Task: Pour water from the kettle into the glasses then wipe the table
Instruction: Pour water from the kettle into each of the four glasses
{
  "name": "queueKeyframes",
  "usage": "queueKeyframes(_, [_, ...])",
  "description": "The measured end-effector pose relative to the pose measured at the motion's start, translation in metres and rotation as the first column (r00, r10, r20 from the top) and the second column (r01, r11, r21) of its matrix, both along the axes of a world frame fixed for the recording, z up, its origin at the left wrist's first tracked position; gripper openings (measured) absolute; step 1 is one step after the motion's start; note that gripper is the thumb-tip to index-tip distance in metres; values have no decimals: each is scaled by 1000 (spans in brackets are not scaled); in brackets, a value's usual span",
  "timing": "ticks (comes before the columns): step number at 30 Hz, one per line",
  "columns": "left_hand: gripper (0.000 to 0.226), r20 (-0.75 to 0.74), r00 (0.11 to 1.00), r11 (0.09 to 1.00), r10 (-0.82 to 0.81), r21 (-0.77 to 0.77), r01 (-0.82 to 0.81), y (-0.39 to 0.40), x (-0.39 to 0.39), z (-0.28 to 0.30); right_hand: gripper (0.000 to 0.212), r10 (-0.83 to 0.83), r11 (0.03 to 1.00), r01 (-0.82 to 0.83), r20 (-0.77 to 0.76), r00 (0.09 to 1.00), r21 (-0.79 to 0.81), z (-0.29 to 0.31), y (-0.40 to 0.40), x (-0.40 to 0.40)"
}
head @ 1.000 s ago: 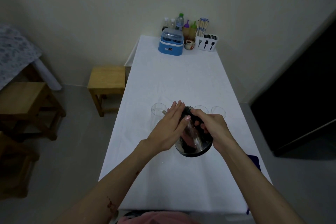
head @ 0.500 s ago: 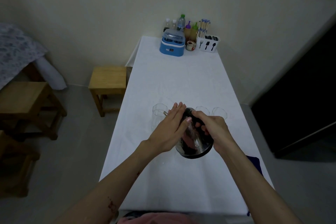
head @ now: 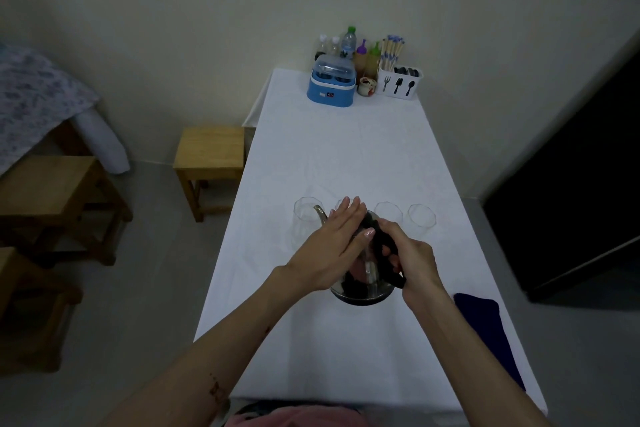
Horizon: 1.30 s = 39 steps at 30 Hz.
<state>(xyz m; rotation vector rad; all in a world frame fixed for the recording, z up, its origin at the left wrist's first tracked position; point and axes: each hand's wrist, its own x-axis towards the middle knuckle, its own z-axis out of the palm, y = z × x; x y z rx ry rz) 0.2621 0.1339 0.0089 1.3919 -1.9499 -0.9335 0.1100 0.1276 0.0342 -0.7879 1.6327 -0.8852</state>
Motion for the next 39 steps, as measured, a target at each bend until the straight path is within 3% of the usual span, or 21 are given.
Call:
queueKeyframes(5, [60, 45, 998, 996, -41, -72, 44, -3, -4, 1, 35, -68, 997, 73, 116, 991, -32, -6, 7, -3])
queueKeyframes(12, [69, 80, 994, 979, -74, -186, 88, -8, -25, 13, 25, -80, 989, 101, 196, 977, -104, 1, 10, -20])
queueKeyframes(27, [61, -19, 995, 995, -98, 25, 98, -16, -62, 13, 44, 7, 997, -17, -126, 992, -81, 19, -7, -64])
queueKeyframes(39, [61, -75, 996, 997, -39, 69, 44, -16, -65, 13, 35, 72, 990, -97, -214, 974, -107, 29, -17, -68])
